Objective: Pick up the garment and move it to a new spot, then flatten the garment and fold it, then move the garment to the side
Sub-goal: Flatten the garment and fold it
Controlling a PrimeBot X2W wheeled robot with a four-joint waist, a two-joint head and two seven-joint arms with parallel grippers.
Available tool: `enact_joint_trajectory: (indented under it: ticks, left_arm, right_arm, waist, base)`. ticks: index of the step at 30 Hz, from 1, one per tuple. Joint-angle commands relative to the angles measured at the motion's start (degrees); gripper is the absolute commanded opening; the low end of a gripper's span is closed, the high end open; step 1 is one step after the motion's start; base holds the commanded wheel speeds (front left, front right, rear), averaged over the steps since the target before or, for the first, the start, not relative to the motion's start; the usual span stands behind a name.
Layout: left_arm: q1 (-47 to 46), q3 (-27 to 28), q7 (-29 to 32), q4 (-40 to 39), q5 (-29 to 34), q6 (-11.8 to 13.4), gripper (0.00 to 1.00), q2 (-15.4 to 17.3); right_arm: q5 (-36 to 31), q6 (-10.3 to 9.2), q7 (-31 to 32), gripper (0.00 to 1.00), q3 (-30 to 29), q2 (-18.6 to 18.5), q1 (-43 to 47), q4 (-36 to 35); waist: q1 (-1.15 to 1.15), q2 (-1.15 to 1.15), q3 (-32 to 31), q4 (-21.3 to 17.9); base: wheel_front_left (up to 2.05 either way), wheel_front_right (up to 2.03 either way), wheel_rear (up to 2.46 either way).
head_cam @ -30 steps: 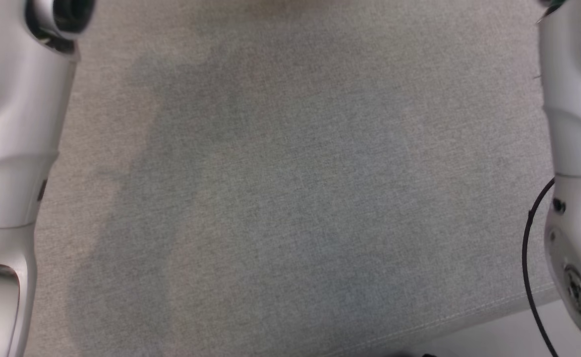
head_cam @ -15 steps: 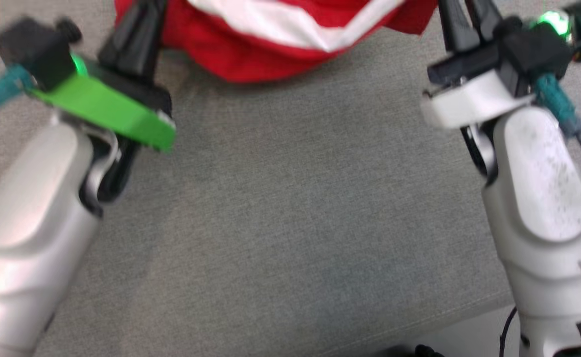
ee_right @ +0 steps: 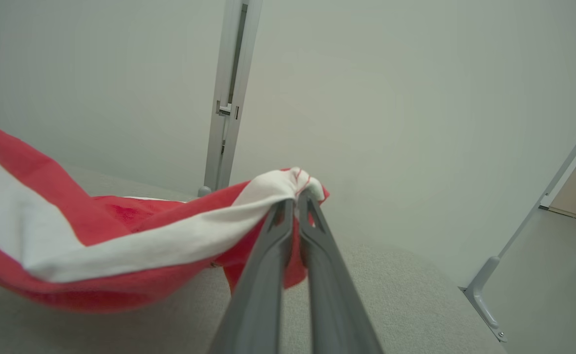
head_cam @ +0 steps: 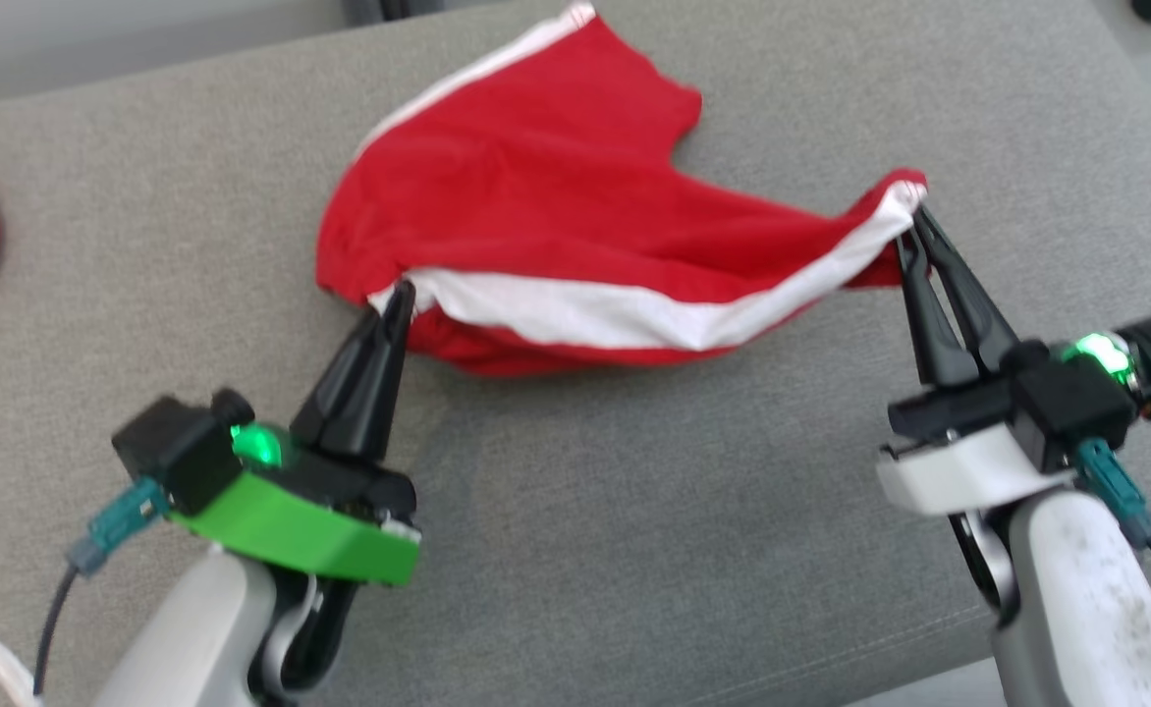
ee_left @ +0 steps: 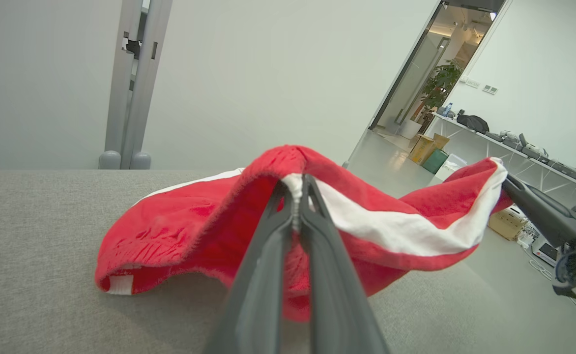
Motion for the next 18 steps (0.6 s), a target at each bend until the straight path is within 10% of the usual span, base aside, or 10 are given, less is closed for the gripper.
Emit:
enact_joint_trajectory:
  ticks: [1,18]
  left_arm:
    - [2.6,0.7,-0.2,-1.0,0.8,-0.1,0.0,-0.2]
    - [13.2,1.2,0.7,-1.5,-3.8,0.7,0.0,-5.2]
  right_arm:
    - [0.1,-0.07,0.7,0.0,-0.3,-0.2,2.5,-1.8]
    - [0.1,-0.07,9.3,0.0,-4.1,-1.4,9.2,-9.0]
  waist:
    - [0.0,0.0,-4.5,-0.4]
    - [0.0,0.0,-2.3,3.7]
  base:
    - [0.0,0.0,0.0]
    - [0.0,0.0,0.0]
